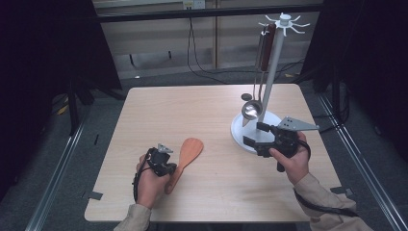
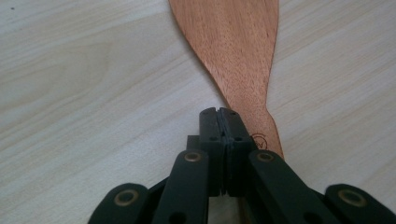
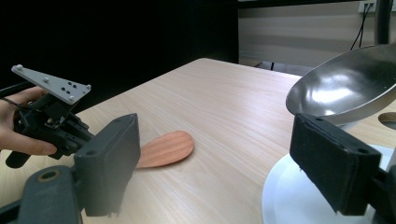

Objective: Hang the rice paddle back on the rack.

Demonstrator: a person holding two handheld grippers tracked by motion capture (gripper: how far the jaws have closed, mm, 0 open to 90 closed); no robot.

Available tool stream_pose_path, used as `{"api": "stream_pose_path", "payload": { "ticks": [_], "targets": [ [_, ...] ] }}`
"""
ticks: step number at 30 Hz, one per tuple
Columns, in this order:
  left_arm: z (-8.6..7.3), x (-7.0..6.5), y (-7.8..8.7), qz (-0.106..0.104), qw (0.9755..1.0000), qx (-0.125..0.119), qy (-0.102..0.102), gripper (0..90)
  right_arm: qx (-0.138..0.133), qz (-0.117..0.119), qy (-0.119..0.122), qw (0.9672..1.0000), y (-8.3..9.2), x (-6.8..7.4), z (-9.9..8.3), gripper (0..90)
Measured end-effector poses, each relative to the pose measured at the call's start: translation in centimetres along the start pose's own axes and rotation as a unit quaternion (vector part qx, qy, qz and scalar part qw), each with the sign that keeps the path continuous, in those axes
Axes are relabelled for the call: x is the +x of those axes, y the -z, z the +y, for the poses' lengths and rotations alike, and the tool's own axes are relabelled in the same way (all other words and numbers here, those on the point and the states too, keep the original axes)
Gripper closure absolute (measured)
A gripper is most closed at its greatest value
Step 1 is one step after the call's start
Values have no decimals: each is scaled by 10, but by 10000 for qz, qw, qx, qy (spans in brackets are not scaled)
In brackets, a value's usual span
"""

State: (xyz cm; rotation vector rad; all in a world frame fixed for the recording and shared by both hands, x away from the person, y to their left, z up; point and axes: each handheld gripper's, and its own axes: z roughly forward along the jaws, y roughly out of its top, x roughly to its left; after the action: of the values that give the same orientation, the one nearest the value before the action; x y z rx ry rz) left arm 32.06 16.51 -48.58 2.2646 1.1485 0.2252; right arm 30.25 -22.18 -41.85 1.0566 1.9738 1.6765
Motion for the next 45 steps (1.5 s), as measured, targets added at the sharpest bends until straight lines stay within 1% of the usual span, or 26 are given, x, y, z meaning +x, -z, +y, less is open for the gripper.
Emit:
{"api": "stream_pose_path", "payload": {
  "ticks": [2,7,10,12,14,16,19,20,23,24,26,27,28,29,30,31,32,34,36,38,39,40,41,43,44,45],
  "targets": [
    [2,-5,-2,-244,9997,37,-66,888,-7,-12,13,10000,1,0,0,164],
    [9,-25,-10,-467,9977,91,-493,858,-20,-10,1,10000,3,0,0,164],
    [13,-34,-14,-574,9962,120,-642,861,-12,-37,-28,10000,5,-1,0,164],
    [16,-39,-16,-658,9955,141,-661,865,-9,-63,-8,10000,7,-1,0,164],
    [20,-45,-20,-763,9935,177,-821,866,-28,-81,-10,10000,9,-1,-1,164],
    [23,-51,-23,-917,9918,181,-868,867,-32,-113,6,9999,13,-3,-2,164],
    [30,-62,-28,-995,9885,222,-1113,865,-42,-177,-14,9998,20,-4,-3,164],
    [33,-66,-30,-1048,9880,198,-1117,863,-45,-215,-21,9998,23,-4,-4,163],
    [40,-75,-35,-1155,9838,234,-1351,865,-40,-317,-17,9995,32,-6,-6,164],
    [43,-79,-38,-1206,9837,172,-1324,865,-54,-333,-55,9994,35,-6,-6,164],
    [49,-84,-42,-1269,9797,222,-1536,861,-69,-434,-86,9990,41,-8,-8,164],
    [51,-86,-44,-1288,9795,204,-1536,860,-71,-474,-97,9988,46,-9,-9,164],
    [54,-89,-46,-1304,9777,204,-1636,857,-63,-512,-109,9986,49,-9,-10,164],
    [55,-91,-48,-1338,9787,143,-1548,854,-78,-573,-115,9983,53,-10,-11,164],
    [58,-93,-51,-1367,9765,149,-1659,850,-84,-583,-123,9982,55,-10,-11,164],
    [60,-96,-53,-1380,9773,47,-1604,840,-89,-657,-122,9977,59,-11,-13,164],
    [64,-96,-55,-1379,9744,106,-1775,827,-94,-697,-85,9975,62,-12,-14,164],
    [68,-99,-61,-1425,9745,20,-1734,808,-116,-762,-148,9969,68,-12,-16,164],
    [72,-97,-63,-1400,9712,24,-1928,743,-113,-828,-167,9964,74,-12,-18,164],
    [77,-98,-63,-1413,9718,-160,-1882,661,-100,-895,-160,9958,79,-13,-20,165],
    [80,-98,-62,-1424,9687,-265,-2018,622,-86,-910,-160,9957,82,-13,-21,165],
    [82,-99,-63,-1413,9667,-391,-2097,567,-111,-936,-176,9954,84,-13,-22,164],
    [85,-97,-64,-1390,9609,-404,-2362,473,-98,-955,-194,9952,85,-13,-22,165],
    [86,-99,-70,-1540,9603,-571,-2254,367,-95,-975,-205,9950,88,-12,-24,165],
    [86,-98,-71,-1560,9562,-445,-2436,338,-103,-978,-169,9950,89,-13,-24,166],
    [86,-99,-74,-1538,9546,-349,-2525,310,-103,-974,-193,9950,90,-12,-24,166]
  ]
}}
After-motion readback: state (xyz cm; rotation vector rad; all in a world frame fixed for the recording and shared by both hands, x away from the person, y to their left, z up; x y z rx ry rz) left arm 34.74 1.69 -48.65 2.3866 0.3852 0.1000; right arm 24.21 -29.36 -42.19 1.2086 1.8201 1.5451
